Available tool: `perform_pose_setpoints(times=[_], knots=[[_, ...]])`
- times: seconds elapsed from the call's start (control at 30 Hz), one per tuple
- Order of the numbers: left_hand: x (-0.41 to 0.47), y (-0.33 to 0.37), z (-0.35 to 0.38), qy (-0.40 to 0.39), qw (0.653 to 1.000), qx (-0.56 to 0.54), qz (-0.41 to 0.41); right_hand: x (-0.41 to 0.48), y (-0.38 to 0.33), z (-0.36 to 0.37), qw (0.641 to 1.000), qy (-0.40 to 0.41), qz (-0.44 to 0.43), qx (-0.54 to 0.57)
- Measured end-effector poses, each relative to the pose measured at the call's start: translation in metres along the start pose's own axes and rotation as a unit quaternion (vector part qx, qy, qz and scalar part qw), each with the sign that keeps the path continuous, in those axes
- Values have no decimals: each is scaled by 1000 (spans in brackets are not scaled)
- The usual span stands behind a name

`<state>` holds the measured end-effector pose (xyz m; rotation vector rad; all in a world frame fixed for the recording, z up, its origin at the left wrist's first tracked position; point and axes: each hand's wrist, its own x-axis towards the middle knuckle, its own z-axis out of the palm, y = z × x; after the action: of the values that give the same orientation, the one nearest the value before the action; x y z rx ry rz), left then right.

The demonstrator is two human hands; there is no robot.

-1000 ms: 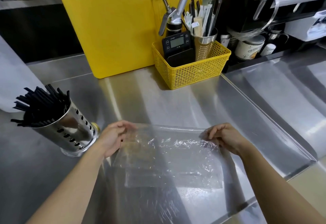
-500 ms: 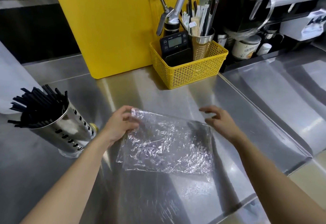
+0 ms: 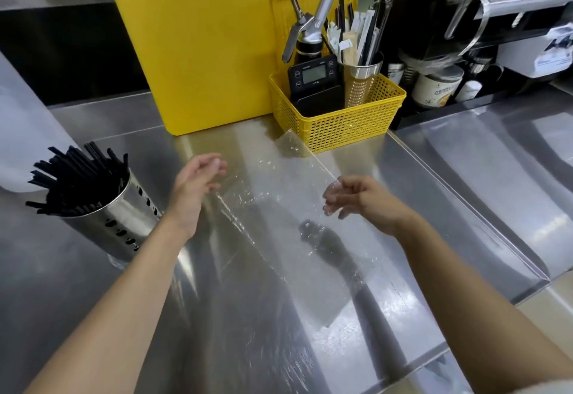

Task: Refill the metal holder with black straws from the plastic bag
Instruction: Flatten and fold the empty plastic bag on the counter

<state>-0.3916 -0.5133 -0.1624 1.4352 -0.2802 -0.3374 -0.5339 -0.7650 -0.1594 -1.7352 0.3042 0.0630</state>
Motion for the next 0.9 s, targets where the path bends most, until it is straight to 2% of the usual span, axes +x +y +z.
perform_pose_setpoints(times=[0.07,0.13,0.2,0.27,0.33,0.47,0.6,0.73,0.83,0.9], knots=[[-1,-6,-3,-7,992,-95,-84,2,5,3,999,9,-3,50],[-10,-14,5,-58,967,-157,-191,5,8,9,995,29,2,100],[-23,-22,19,-111,944,-161,-264,7,11,16,986,50,6,158],[-31,-28,28,-154,930,-164,-292,8,15,21,979,62,21,191],[-33,-30,29,-150,937,-139,-283,9,20,23,978,77,40,191],[-31,-32,29,-96,965,16,-242,9,32,16,974,110,78,184],[-29,-36,32,-59,976,50,-206,5,40,11,982,113,116,100],[-26,-38,31,-39,977,128,-166,0,37,5,986,79,133,54],[-24,-39,30,-69,956,259,-117,-5,39,-1,986,42,151,61],[-24,-39,31,-80,953,271,-106,-8,42,-3,986,30,152,63]])
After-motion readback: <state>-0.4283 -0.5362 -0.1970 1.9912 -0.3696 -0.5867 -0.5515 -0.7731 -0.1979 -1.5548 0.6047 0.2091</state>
